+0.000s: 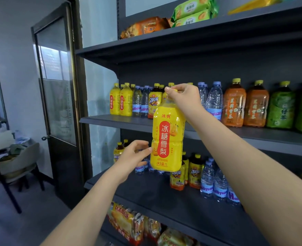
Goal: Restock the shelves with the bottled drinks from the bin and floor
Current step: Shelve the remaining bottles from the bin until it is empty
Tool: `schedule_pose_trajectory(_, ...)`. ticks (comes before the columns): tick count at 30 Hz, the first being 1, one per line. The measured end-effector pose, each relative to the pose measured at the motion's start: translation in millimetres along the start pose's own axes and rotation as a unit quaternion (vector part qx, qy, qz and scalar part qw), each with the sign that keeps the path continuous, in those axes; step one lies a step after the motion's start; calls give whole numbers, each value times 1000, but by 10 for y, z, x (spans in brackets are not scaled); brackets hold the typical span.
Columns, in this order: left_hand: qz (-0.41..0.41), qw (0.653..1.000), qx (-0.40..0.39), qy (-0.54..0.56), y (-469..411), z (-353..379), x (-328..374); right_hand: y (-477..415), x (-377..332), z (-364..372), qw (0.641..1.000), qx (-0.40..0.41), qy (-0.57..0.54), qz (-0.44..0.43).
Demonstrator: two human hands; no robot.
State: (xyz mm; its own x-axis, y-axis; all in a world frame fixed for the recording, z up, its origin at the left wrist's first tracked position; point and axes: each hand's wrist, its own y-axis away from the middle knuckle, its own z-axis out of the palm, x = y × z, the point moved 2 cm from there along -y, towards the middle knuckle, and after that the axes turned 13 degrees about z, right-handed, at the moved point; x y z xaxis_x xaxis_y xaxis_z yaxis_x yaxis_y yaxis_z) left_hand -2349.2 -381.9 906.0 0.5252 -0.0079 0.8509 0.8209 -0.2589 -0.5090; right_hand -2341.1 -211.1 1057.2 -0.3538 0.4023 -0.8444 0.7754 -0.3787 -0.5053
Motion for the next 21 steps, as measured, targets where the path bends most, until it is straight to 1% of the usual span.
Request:
schedule_pose_trajectory(6, 22, 999, -22, 9, -291, -220, -119, -208, -73, 293, 999, 32, 0, -5)
schedule_pose_trajectory(12, 45, 998, -49, 21, -762, -634, -266, -504, -189, 773, 998, 63, -6, -15)
schedule_pose_trajectory(17, 70, 994, -79, 32, -1401, -1256, -415, -906, -250, 1416, 995, 91, -33, -20)
schedule_pose_trajectory(21, 69, 992, -100, 35, -1903, -1708, -559, -1277, -329, 1913, 991, 130, -20, -8)
